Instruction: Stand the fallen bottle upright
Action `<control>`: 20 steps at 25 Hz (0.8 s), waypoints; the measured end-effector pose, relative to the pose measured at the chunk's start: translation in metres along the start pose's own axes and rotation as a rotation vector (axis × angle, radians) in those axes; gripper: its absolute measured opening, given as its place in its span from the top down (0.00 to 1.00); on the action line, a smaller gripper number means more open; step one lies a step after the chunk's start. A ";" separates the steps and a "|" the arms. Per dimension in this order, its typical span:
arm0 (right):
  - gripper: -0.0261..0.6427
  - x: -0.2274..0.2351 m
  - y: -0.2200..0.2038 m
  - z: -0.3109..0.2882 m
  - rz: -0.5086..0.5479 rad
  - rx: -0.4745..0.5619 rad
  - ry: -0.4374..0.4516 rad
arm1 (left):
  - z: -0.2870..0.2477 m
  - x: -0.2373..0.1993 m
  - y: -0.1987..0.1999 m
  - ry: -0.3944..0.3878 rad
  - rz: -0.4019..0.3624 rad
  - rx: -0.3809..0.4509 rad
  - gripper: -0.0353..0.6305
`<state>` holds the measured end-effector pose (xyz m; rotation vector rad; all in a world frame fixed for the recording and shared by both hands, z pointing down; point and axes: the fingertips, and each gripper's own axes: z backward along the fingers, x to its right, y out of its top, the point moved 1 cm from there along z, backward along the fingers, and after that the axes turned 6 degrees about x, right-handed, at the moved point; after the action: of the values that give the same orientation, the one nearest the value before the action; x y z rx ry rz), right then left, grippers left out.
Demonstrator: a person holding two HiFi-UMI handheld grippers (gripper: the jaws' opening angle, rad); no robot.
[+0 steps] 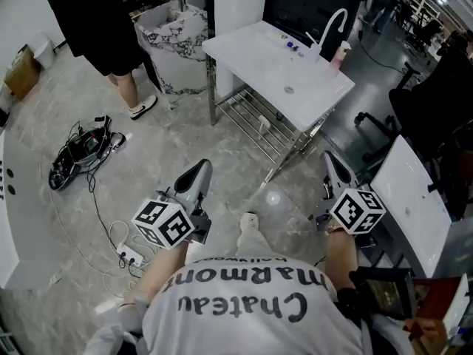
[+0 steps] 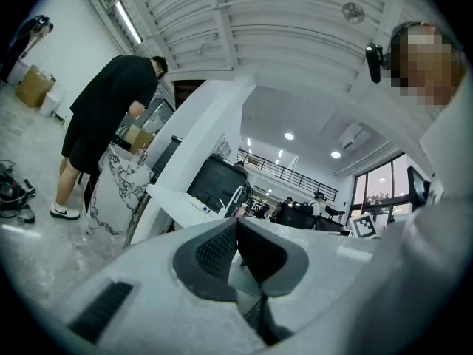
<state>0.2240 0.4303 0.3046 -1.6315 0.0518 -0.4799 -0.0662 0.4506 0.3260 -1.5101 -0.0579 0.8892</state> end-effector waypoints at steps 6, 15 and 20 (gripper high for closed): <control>0.94 0.027 0.009 -0.067 0.002 0.019 0.045 | -0.041 -0.031 0.016 0.041 -0.042 0.025 0.93; 0.94 0.110 0.042 -0.151 0.050 -0.002 0.028 | -0.166 -0.063 0.030 0.047 -0.066 0.071 0.93; 0.94 0.149 0.051 -0.190 0.054 0.005 0.019 | -0.218 -0.071 0.031 0.005 -0.038 0.124 0.93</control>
<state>0.3078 0.1984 0.3042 -1.6164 0.1088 -0.4540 -0.0103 0.2267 0.3064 -1.3915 -0.0278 0.8437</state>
